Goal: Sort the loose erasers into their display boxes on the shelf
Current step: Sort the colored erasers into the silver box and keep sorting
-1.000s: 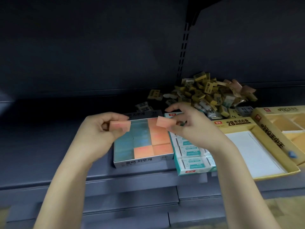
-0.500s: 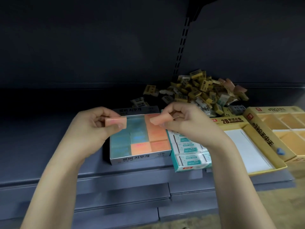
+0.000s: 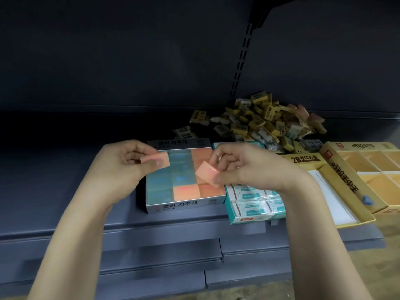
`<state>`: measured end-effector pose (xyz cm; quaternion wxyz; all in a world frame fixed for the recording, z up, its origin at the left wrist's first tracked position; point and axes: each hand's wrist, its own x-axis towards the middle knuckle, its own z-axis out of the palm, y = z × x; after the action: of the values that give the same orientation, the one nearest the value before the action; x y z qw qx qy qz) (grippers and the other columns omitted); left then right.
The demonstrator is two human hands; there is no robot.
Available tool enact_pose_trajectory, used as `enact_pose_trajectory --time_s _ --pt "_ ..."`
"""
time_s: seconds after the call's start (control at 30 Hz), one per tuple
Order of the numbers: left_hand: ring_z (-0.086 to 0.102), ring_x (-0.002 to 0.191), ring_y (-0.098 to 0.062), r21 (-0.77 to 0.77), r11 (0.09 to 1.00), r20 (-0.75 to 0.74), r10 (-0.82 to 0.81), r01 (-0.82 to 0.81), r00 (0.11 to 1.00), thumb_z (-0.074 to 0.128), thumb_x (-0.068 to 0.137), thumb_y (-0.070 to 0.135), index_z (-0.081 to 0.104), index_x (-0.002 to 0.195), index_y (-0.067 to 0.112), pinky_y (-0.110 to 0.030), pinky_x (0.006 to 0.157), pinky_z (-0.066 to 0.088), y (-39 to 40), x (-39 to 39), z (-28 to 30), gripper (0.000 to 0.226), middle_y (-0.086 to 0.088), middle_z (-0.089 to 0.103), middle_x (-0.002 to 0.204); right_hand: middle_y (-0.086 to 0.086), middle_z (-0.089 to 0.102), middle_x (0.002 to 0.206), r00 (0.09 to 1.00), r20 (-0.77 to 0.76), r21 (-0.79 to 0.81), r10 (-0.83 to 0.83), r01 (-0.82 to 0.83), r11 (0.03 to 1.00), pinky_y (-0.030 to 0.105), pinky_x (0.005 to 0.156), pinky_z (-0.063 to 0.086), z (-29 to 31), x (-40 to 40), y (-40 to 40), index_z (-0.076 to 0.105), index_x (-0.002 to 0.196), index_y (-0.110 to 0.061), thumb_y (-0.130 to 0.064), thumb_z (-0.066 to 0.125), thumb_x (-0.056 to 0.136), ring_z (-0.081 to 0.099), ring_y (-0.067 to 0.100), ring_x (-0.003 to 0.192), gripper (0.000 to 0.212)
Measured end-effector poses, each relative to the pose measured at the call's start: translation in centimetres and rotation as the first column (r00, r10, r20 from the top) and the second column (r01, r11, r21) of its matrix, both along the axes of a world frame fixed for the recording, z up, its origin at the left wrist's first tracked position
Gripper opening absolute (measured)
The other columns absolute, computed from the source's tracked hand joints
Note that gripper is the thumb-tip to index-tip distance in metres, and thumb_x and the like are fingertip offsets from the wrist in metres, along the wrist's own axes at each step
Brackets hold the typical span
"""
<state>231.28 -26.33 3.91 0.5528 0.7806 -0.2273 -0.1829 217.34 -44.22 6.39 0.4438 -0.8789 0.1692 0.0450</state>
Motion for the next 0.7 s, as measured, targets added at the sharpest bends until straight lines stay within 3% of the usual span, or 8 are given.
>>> enact_pose_trajectory --time_s 0.1,0.23,0.37,0.53,0.63,0.7 --pt "0.059 0.066 -0.003 0.008 1.000 0.000 0.016 -0.016 1.000 0.076 0.073 0.008 0.069 0.078 0.017 -0.010 0.065 0.045 0.1 -0.1 0.3 0.012 0.000 0.068 0.078 -0.005 0.068 0.079 0.996 -0.085 -0.127 -0.020 0.009 0.992 0.029 0.071 0.052 0.4 0.2 0.0 0.068 0.086 -0.022 -0.013 0.074 0.078 0.061 0.007 0.067 0.013" --pt "0.062 0.074 -0.011 0.021 1.000 -0.020 0.019 -0.019 1.000 0.076 0.074 0.008 0.070 0.077 0.018 -0.015 0.071 0.045 0.1 -0.1 0.4 0.011 -0.004 0.070 0.082 -0.015 0.063 0.074 0.990 -0.135 -0.257 -0.033 -0.002 0.966 0.017 0.066 0.049 0.7 0.3 0.1 0.074 0.088 -0.021 -0.021 0.072 0.080 0.058 0.001 0.070 0.008" --pt "0.062 0.071 -0.009 0.030 1.000 -0.030 0.009 -0.008 1.000 0.073 0.077 0.008 0.069 0.076 0.020 -0.014 0.067 0.043 -0.1 -0.2 0.3 0.013 -0.002 0.071 0.078 -0.015 0.063 0.065 0.990 -0.128 -0.209 -0.054 0.026 0.978 0.009 0.058 0.047 0.4 0.5 0.4 0.075 0.087 -0.019 -0.018 0.072 0.080 0.055 -0.008 0.054 0.008" --pt "0.062 0.063 -0.003 0.030 0.999 -0.042 -0.010 0.011 0.999 0.071 0.078 0.007 0.069 0.074 0.021 -0.008 0.059 0.046 -0.6 -0.2 0.2 0.014 0.001 0.071 0.073 -0.015 0.059 0.067 0.996 -0.077 -0.278 -0.038 0.015 0.960 0.007 0.055 0.040 -0.1 1.0 0.7 0.072 0.077 -0.024 -0.012 0.073 0.077 0.053 -0.005 0.060 0.012" --pt "0.063 0.075 -0.014 0.043 0.999 -0.032 -0.031 0.032 0.999 0.069 0.081 0.007 0.068 0.076 0.020 -0.020 0.071 0.047 -1.1 -0.3 0.3 0.014 -0.003 0.071 0.081 -0.014 0.059 0.072 0.996 -0.086 -0.305 -0.032 0.004 0.952 0.012 0.060 0.040 -0.5 1.1 0.7 0.070 0.073 -0.026 -0.012 0.071 0.078 0.053 0.002 0.069 0.015" --pt "0.065 0.081 -0.018 0.078 0.996 0.001 -0.048 0.048 0.999 0.068 0.082 0.009 0.069 0.077 0.022 -0.030 0.078 0.050 -1.6 -0.1 0.3 0.014 -0.002 0.071 0.082 -0.014 0.057 0.072 0.996 -0.088 -0.314 -0.033 0.003 0.950 0.009 0.055 0.036 -0.5 1.1 0.6 0.069 0.075 -0.025 -0.013 0.071 0.078 0.051 0.001 0.066 0.013"
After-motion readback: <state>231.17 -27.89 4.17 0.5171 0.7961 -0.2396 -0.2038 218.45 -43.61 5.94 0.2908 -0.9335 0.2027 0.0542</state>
